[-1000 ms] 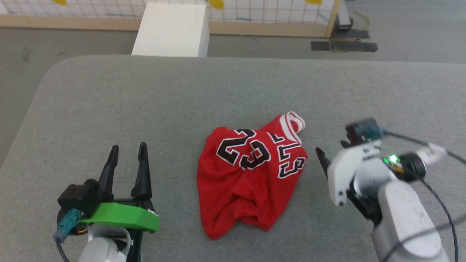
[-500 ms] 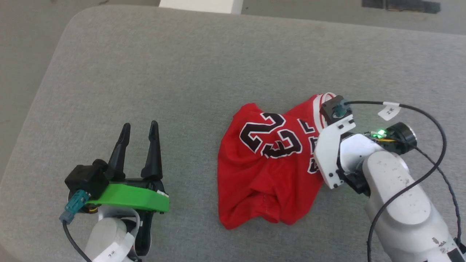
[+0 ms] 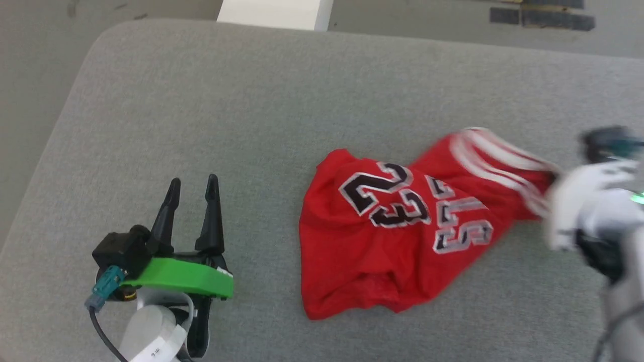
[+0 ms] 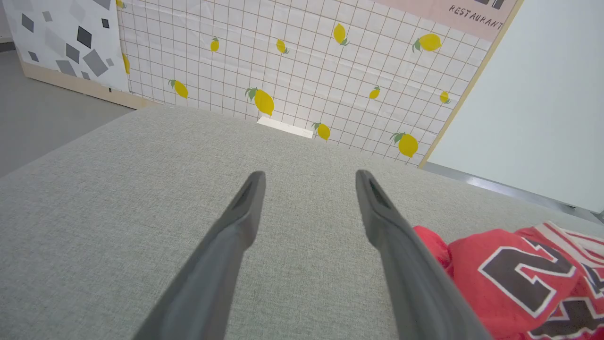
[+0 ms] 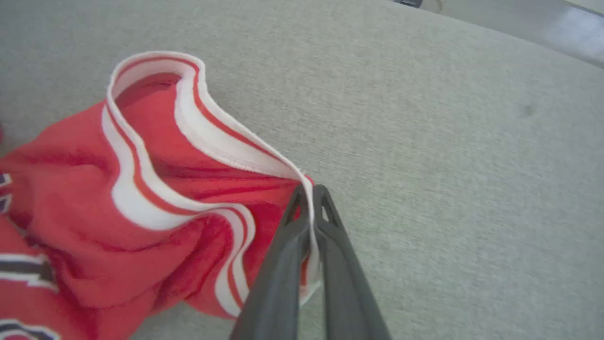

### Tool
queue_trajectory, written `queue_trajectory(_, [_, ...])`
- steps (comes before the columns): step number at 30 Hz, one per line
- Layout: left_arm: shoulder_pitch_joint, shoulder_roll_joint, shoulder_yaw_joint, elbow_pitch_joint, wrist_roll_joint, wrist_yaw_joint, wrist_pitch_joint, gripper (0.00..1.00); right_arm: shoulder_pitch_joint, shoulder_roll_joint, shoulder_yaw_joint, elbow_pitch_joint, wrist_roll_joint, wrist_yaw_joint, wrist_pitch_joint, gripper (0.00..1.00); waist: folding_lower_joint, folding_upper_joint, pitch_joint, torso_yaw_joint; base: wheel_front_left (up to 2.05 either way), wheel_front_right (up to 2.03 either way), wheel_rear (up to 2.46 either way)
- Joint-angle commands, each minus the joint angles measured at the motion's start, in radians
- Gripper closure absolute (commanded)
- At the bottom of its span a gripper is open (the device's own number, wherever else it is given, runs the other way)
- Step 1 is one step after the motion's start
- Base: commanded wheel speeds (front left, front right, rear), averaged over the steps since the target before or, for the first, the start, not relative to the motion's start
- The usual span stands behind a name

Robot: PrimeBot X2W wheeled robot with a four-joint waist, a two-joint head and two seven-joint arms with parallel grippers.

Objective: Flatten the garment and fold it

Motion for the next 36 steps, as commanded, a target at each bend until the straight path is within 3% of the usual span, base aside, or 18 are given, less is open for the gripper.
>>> queue_trajectory(1, [0.009,-0.005,0.002,0.001,0.004,-0.007,-0.004,0.0,0.048,-0.01,-0.06,-0.035,-0.02,-0.002,0.019,1.0,0.0,-0.0001,-0.031,-0.029,0.0,0.0,0.0])
queue_trajectory(6, [0.014,-0.004,0.0,0.005,0.001,-0.007,-0.004,0.0,0.18,-0.003,-0.258,-0.117,-0.088,-0.002,0.098,1.0,0.0,-0.0001,-0.04,-0.038,0.0,0.0,0.0])
queue_trajectory(8, [0.016,0.0,0.001,0.012,0.0,-0.007,-0.004,0.0,0.205,0.035,-0.3,-0.133,-0.084,-0.002,0.106,0.99,0.0,-0.0001,-0.045,-0.043,0.0,0.0,0.0])
queue_trajectory(9, [0.017,0.002,0.001,0.015,-0.001,-0.007,-0.004,0.0,0.212,0.046,-0.307,-0.144,-0.081,-0.002,0.092,0.0,0.0,-0.0001,-0.047,-0.046,0.0,0.0,0.0])
queue_trajectory(14, [-0.006,0.012,-0.031,0.051,-0.026,-0.007,0.001,0.0,0.195,0.12,-0.356,-0.232,-0.001,-0.002,-0.059,0.0,0.0,-0.0001,-0.071,-0.07,0.0,0.0,0.0])
queue_trajectory(19, [-0.133,0.021,-0.121,0.093,-0.066,-0.007,0.112,0.0,0.221,0.148,-0.387,-0.317,0.033,-0.002,-0.186,0.0,0.0,-0.0001,-0.085,-0.093,0.0,0.0,0.0])
queue_trajectory(23, [-0.307,0.027,-0.197,0.176,-0.084,-0.007,0.296,0.0,0.261,0.151,-0.355,-0.326,0.091,-0.002,-0.213,0.0,0.0,-0.0001,-0.074,-0.125,0.0,0.0,0.0])
queue_trajectory(30, [-0.57,0.07,-0.314,0.439,-0.024,0.01,0.745,0.0,0.297,0.151,-0.282,-0.337,0.142,-0.002,-0.24,0.0,0.0,-0.0001,-0.021,-0.213,0.0,0.0,0.0])
queue_trajectory(36, [-0.634,0.089,-0.393,0.555,0.006,0.002,0.881,0.0,0.307,0.151,-0.264,-0.333,0.146,-0.002,-0.25,0.0,0.0,-0.0001,0.024,-0.269,0.0,0.0,0.0])
